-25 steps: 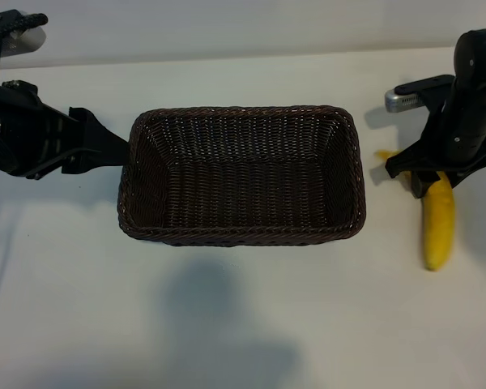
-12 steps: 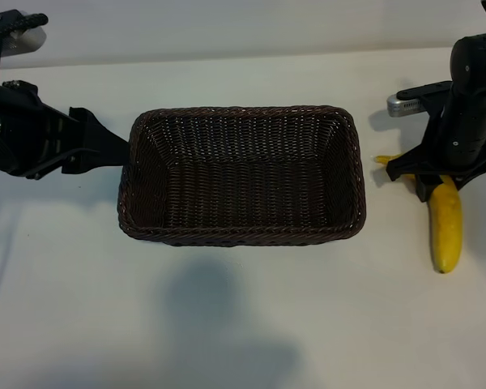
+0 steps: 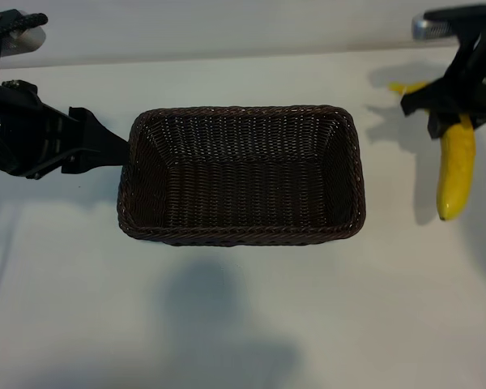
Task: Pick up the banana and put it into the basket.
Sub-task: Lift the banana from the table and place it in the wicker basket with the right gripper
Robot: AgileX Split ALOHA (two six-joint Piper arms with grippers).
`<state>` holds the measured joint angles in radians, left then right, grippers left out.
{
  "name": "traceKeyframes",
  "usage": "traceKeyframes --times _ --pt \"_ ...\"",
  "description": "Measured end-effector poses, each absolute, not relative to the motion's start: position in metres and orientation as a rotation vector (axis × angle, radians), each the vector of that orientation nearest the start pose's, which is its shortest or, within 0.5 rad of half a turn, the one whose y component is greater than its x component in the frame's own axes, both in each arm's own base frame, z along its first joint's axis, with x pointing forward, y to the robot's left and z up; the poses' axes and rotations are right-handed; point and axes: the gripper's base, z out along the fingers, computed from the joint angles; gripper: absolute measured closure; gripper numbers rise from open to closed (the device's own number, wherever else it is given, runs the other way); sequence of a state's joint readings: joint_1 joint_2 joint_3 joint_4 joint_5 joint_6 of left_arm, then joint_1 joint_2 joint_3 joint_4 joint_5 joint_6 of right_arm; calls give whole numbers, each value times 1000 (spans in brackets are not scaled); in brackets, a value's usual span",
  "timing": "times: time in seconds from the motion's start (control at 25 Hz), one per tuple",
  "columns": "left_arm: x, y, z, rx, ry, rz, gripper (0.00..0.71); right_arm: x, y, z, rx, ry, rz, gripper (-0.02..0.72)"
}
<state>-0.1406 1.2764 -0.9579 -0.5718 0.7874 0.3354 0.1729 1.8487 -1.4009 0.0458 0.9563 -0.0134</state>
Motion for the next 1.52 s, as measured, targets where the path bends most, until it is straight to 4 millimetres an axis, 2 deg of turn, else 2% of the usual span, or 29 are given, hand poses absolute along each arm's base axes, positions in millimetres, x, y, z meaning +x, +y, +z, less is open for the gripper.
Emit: traceKeyframes --times 0.16,0.28,0.44,0.6,0.76,0.96,1.12,1.28,1.52 --pt "247 -70 301 227 2486 -588 102 365 74 262 -236 2795 207 275" --pt "247 -70 301 227 2486 -588 102 357 84 280 -254 2738 372 275" --pt "247 -70 301 225 2482 -586 102 352 110 289 -367 2649 590 275" --pt "247 -70 301 224 2481 -585 102 348 138 293 -463 2566 653 275" --pt "247 -70 301 223 2481 -586 102 348 156 285 -511 2549 663 275" --pt "247 -70 301 224 2480 -585 102 351 183 254 -603 2596 666 275" --pt "247 -70 301 224 2480 -585 102 352 199 239 -643 2600 663 275" --pt "247 -70 301 223 2479 -584 102 354 207 235 -683 2547 654 275" --pt "247 -70 301 223 2479 -584 102 356 208 237 -695 2498 659 275"
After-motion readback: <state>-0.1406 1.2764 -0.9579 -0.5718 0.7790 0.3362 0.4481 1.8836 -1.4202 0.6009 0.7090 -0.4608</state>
